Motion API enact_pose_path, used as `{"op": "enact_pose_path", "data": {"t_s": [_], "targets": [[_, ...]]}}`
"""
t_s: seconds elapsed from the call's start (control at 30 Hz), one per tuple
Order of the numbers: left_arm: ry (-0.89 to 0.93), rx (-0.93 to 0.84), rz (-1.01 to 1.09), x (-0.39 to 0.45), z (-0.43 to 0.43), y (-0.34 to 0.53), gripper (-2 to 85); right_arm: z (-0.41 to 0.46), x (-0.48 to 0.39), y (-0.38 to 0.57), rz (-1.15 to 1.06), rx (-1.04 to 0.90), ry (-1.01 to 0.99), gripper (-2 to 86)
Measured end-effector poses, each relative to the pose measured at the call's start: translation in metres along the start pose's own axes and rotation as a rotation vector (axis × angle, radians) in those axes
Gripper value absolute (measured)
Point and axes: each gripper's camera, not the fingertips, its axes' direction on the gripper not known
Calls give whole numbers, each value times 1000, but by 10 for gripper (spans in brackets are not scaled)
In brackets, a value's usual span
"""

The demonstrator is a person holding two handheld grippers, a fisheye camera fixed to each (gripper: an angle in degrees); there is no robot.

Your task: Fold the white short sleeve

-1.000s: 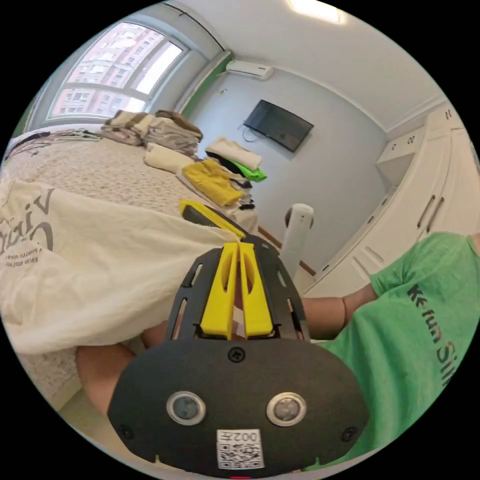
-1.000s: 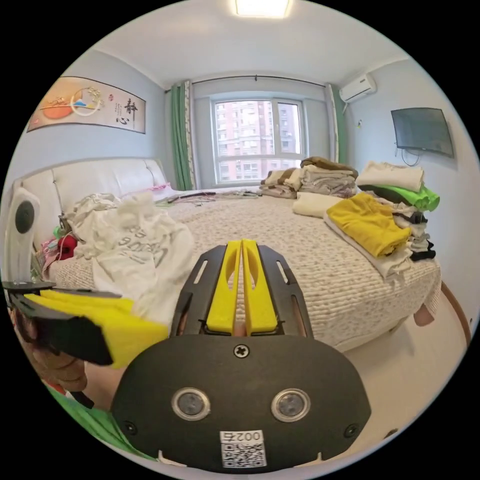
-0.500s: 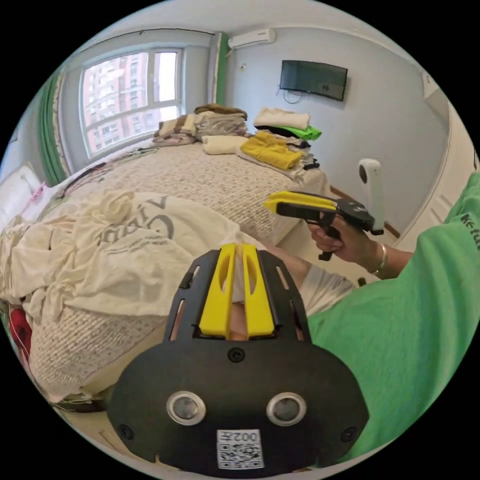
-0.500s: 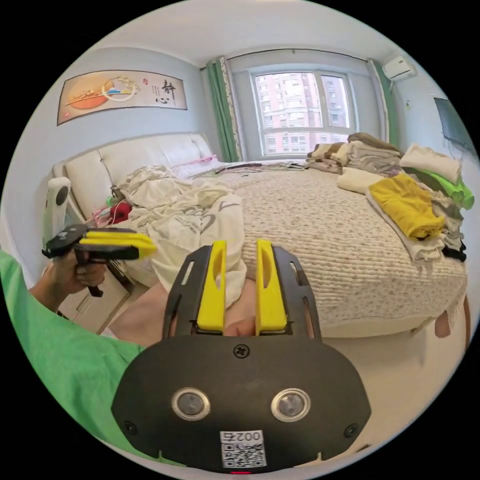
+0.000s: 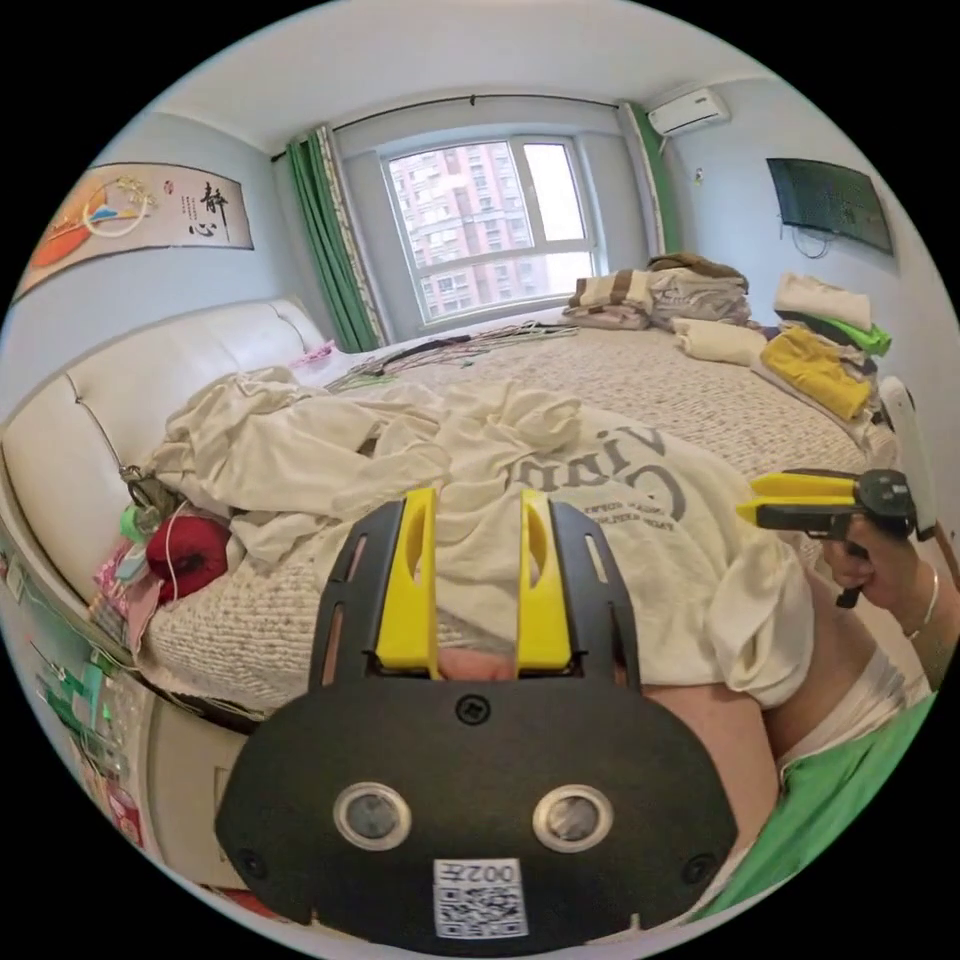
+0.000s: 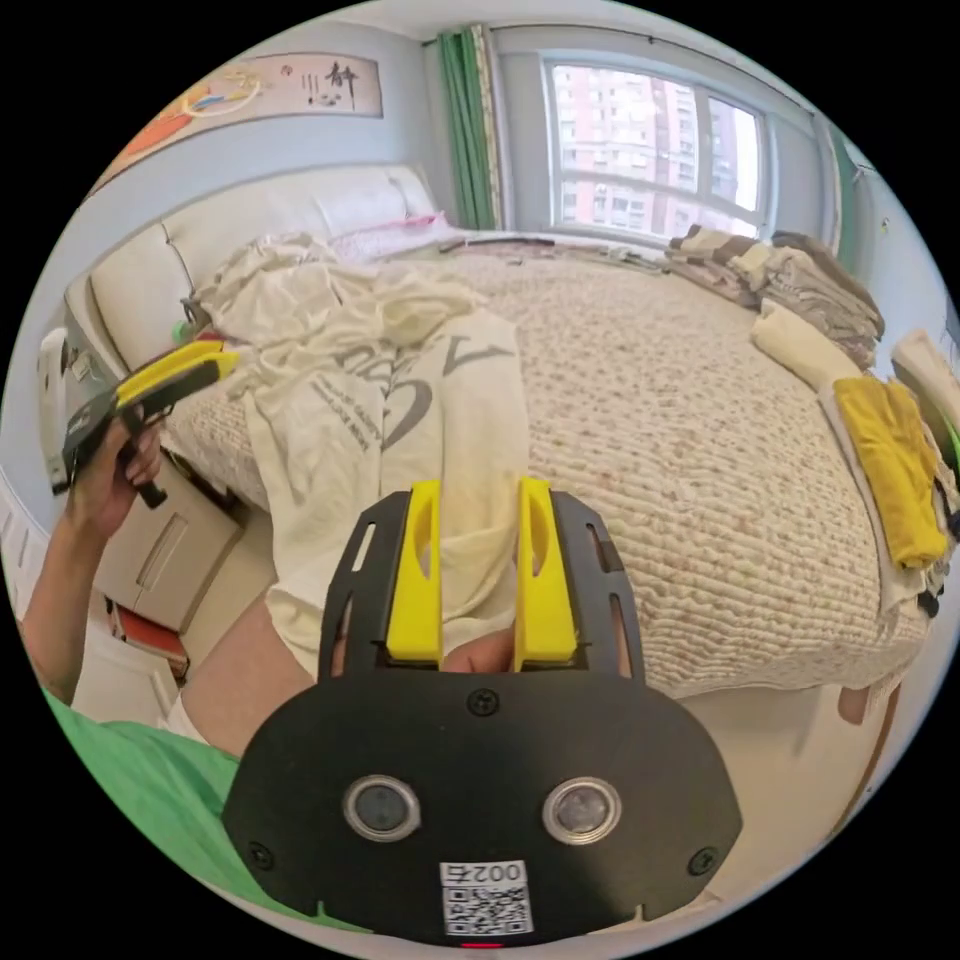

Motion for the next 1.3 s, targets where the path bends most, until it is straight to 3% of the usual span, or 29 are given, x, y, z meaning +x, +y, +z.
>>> {"op": "enact_pose_path", "data": {"t_s": [0.17,0.4,0.53,0.6,0.7,0.77,0.83,1.03,1.17,1.3], "targets": [[75,-314,-221,-27,98,6,54,-11,7,0,-25,17,37,14],[195,-180,-124,5,56,16,-7,-113,83,42,204,202,10,-4],[515,-120,-28,18,18,31,-9,-170,113,75,282,270,98,-3],[627,-142,10,28,12,40,-9,-181,118,85,243,179,137,-1],[504,-286,116,55,21,56,-9,-151,117,84,143,-157,74,3],[391,-472,207,79,43,71,-8,-152,116,88,167,-115,136,4],[336,-517,242,89,50,79,-7,-163,117,87,214,-17,143,7],[287,-301,156,83,24,78,8,-190,78,60,107,327,66,65],[269,-126,74,77,9,83,31,-142,43,27,-44,241,-2,112],[332,-87,146,99,9,90,63,-89,17,1,-104,133,18,147]]}}
